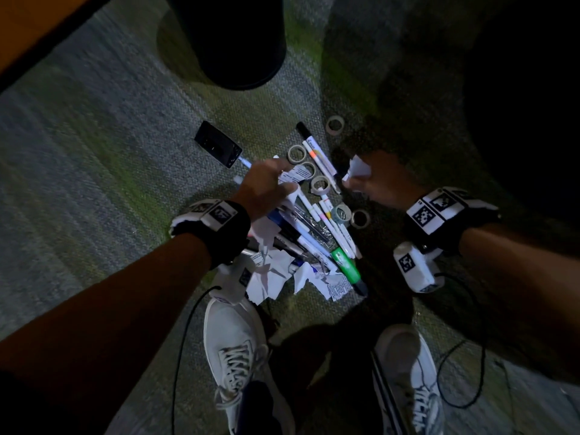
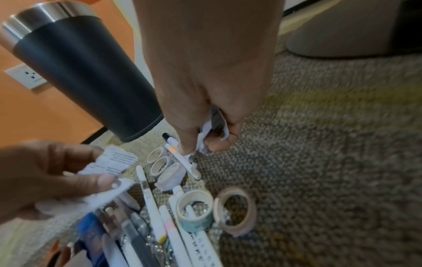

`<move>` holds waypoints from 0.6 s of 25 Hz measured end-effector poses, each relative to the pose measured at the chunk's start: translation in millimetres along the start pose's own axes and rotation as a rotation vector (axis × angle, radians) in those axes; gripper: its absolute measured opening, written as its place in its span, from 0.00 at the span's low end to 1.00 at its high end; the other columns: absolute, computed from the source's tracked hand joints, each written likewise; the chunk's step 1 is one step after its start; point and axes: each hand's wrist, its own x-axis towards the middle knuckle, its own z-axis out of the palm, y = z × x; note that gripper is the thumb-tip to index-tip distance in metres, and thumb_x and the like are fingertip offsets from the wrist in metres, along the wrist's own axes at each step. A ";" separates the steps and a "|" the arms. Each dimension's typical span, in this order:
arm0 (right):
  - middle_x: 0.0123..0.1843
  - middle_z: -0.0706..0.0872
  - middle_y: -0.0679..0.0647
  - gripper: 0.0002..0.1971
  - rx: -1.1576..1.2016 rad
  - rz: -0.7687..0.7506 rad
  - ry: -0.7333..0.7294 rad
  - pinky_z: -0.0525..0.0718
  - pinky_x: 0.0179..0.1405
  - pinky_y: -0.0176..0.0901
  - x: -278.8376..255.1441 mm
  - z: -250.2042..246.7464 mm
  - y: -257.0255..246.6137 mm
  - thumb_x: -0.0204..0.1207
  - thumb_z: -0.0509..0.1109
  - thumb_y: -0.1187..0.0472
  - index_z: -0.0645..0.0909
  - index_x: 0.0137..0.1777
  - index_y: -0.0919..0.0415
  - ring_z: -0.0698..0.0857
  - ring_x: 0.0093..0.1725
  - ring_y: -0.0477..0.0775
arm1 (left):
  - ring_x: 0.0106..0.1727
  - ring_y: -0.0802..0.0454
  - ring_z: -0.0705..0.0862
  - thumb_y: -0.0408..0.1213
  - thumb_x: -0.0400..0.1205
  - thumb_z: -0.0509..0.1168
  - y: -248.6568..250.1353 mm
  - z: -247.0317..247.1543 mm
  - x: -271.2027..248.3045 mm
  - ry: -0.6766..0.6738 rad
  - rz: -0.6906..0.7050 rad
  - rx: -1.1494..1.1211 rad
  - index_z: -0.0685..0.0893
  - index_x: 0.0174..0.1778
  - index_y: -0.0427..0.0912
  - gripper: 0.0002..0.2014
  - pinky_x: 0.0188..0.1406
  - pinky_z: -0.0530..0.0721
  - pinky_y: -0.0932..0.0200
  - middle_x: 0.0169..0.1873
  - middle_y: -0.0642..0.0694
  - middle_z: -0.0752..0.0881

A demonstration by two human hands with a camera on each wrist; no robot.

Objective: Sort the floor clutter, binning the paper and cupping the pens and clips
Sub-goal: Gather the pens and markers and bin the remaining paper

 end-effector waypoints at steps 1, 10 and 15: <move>0.51 0.85 0.58 0.15 -0.022 -0.019 -0.013 0.71 0.46 0.33 -4.3 -3.8 -1.4 0.71 0.80 0.60 0.85 0.55 0.66 0.83 0.53 0.52 | 0.60 0.39 0.83 0.49 0.75 0.67 3.5 -4.0 -1.9 -0.004 -0.014 -0.017 0.84 0.63 0.33 0.26 0.53 0.75 0.56 0.57 0.33 0.86; 0.27 0.83 0.45 0.13 0.202 0.002 0.051 0.77 0.28 0.35 -5.3 -56.2 -87.4 0.76 0.76 0.62 0.77 0.33 0.53 0.81 0.25 0.35 | 0.61 0.54 0.85 0.45 0.83 0.63 57.8 -98.8 1.0 0.211 0.030 -0.189 0.82 0.67 0.45 0.17 0.63 0.79 0.66 0.58 0.48 0.88; 0.35 0.87 0.48 0.09 0.302 -0.234 0.231 0.83 0.36 0.43 28.2 -125.7 -234.3 0.75 0.74 0.53 0.83 0.39 0.56 0.85 0.35 0.46 | 0.60 0.50 0.84 0.38 0.88 0.60 105.0 -207.5 9.2 0.528 0.136 -0.218 0.81 0.67 0.45 0.13 0.53 0.75 0.64 0.59 0.46 0.87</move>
